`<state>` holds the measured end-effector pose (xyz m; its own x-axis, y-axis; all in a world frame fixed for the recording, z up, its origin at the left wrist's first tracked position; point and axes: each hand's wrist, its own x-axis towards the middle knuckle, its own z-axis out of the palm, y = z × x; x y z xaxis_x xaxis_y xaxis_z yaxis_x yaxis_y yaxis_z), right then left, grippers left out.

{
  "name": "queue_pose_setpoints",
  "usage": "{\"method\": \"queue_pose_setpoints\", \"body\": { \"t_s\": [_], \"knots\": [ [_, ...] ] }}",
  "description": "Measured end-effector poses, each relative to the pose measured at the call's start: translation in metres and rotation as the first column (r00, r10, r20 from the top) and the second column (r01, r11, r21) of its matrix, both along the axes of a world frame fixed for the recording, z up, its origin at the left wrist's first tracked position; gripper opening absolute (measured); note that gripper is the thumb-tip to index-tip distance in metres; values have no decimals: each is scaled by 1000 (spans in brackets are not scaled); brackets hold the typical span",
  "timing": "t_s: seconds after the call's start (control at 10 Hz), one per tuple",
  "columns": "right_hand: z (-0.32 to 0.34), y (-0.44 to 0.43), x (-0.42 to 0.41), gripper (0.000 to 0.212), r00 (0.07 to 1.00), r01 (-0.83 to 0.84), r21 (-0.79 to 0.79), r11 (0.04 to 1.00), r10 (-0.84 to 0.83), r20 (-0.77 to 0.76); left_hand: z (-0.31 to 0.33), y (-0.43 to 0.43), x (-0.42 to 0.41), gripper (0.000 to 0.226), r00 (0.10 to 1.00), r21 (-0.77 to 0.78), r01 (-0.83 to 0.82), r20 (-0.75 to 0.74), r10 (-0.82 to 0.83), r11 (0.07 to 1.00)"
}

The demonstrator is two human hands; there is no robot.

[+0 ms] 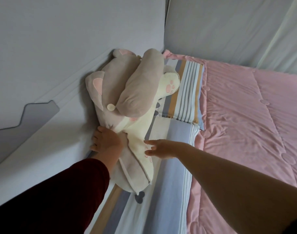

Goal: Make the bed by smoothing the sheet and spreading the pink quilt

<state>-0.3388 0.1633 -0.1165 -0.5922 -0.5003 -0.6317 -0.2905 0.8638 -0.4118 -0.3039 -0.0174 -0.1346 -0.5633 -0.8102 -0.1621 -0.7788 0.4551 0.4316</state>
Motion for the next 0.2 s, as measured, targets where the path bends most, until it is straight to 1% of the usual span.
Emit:
{"method": "queue_pose_setpoints", "body": {
  "t_s": [0.1, 0.2],
  "knots": [
    [28, 25, 6, 60, 999, -3, -34, 999, 2, -45, 20, 5, 13, 71, 997, 20, 38, 66, -39, 999],
    [53, 50, 8, 60, 996, 15, -65, 998, -21, -89, 31, 14, 18, 79, 993, 111, 57, 101, -68, 992]
  ]
}}
